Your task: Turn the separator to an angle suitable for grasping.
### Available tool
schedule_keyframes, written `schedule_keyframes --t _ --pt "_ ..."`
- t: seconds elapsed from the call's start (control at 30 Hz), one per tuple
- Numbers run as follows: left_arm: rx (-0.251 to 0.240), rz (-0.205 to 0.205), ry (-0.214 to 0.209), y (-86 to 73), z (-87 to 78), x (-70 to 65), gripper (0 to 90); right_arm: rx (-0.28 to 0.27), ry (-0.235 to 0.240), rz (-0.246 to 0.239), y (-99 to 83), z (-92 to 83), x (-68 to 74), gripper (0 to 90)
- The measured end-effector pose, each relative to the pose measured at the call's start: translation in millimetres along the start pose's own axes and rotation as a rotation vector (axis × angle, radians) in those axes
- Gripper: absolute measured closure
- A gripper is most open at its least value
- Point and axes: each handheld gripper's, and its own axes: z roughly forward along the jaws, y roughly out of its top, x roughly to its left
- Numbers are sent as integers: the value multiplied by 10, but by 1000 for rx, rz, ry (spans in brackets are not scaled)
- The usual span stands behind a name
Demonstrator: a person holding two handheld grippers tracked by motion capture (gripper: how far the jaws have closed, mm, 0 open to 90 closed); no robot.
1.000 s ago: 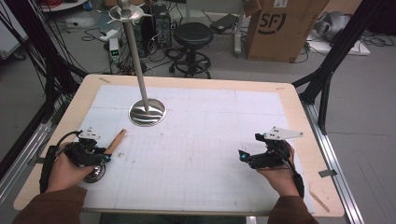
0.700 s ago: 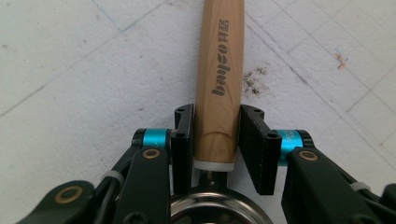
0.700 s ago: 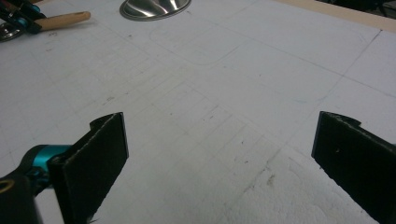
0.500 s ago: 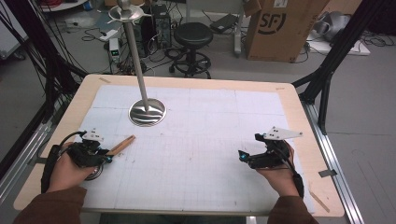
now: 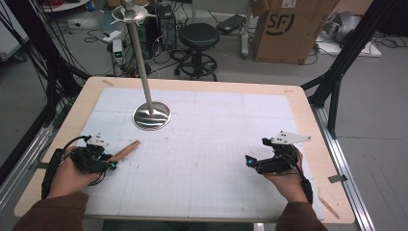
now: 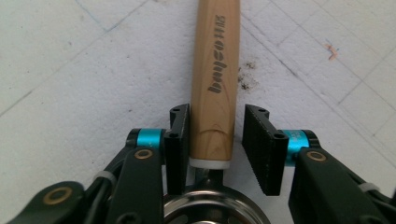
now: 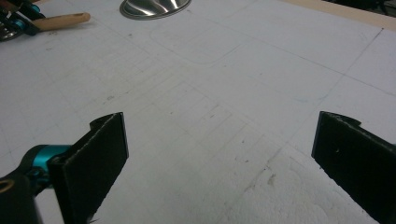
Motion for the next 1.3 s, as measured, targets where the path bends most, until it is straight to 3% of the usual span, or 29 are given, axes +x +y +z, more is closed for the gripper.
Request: schedule_keyframes --t 0.3,0.4,0.8,1.03,1.3 --pt "4 30 14 15 -3 -35 679 5 4 -3 -2 14 2 25" --pt "-13 34 -5 22 -15 -33 686 3 4 -1 -2 9 0 25" --pt "2 25 -18 23 1 -23 681 5 7 -1 -6 11 -1 25" --pt "13 34 18 47 -2 -48 644 10 8 2 -7 13 0 25" --pt "60 65 52 97 0 -104 648 9 8 -4 -9 19 -4 25"
